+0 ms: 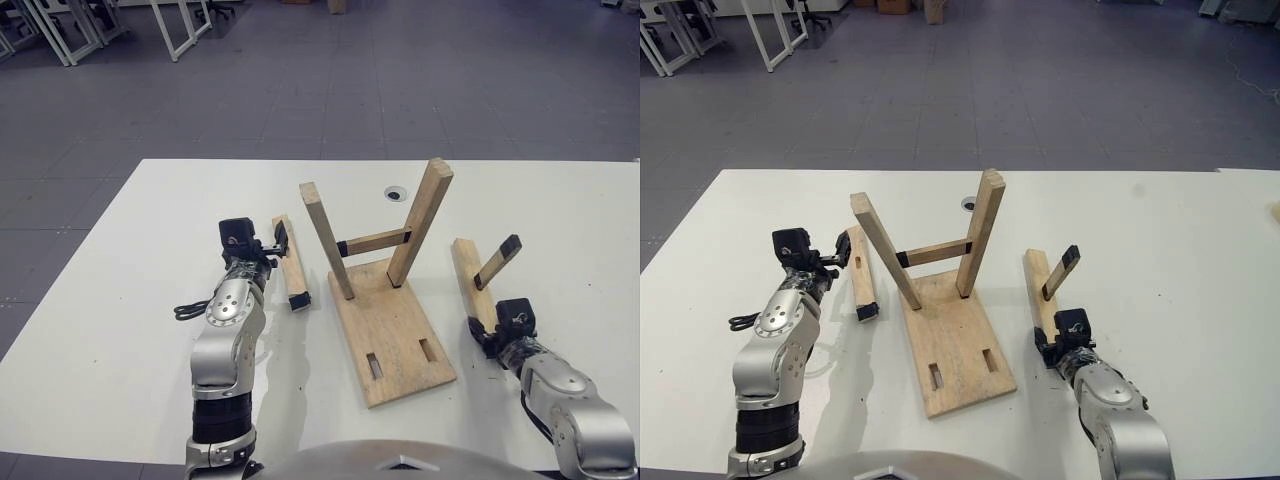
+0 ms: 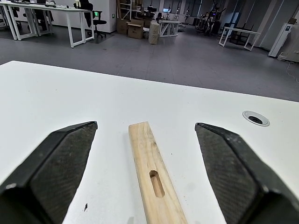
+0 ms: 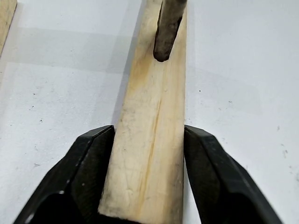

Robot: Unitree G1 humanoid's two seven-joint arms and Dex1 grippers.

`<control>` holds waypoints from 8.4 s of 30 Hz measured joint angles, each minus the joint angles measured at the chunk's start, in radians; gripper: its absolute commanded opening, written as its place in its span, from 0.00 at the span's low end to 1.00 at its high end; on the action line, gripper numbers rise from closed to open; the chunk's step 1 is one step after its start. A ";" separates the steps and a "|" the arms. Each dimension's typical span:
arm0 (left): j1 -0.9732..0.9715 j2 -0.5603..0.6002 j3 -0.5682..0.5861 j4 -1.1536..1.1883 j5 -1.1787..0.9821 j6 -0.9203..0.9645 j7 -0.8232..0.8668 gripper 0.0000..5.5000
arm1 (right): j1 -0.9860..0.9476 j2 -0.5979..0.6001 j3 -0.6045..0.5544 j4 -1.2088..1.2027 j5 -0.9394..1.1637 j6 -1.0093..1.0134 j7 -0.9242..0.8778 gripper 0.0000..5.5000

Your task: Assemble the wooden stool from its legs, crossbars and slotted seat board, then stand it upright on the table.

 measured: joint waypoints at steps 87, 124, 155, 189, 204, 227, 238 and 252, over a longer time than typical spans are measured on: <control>0.074 0.602 -0.250 -0.110 -0.656 0.101 -0.934 0.37 | -0.066 -0.351 -0.041 0.211 0.733 -0.093 0.636 0.70; -0.099 0.662 -0.522 0.073 -0.185 -0.509 -0.991 0.37 | -0.002 -0.311 0.077 0.228 0.505 -0.254 0.560 0.70; -0.158 0.741 -0.527 0.241 -0.108 -0.446 -1.119 0.59 | -0.214 -0.234 0.257 0.482 0.113 -0.790 0.683 0.70; 0.054 0.009 -0.154 -0.138 0.078 0.538 -0.008 0.87 | -0.063 -0.146 0.186 0.358 0.124 -0.723 0.528 0.70; 0.053 -0.029 -0.038 0.016 0.075 0.417 0.002 0.52 | -0.081 -0.132 0.038 0.364 0.155 -0.705 0.460 0.70; -0.185 0.490 0.510 0.175 -0.991 0.489 -0.890 0.37 | -0.710 -0.107 -0.301 0.424 1.066 0.136 0.245 0.70; -0.315 0.472 0.223 0.272 -1.025 0.516 -0.941 0.37 | -0.862 -0.070 -0.234 0.502 1.450 0.230 0.190 0.70; -0.382 0.455 0.068 0.303 -0.983 0.516 -1.032 0.37 | -0.887 -0.033 -0.093 0.560 1.326 0.212 0.315 0.92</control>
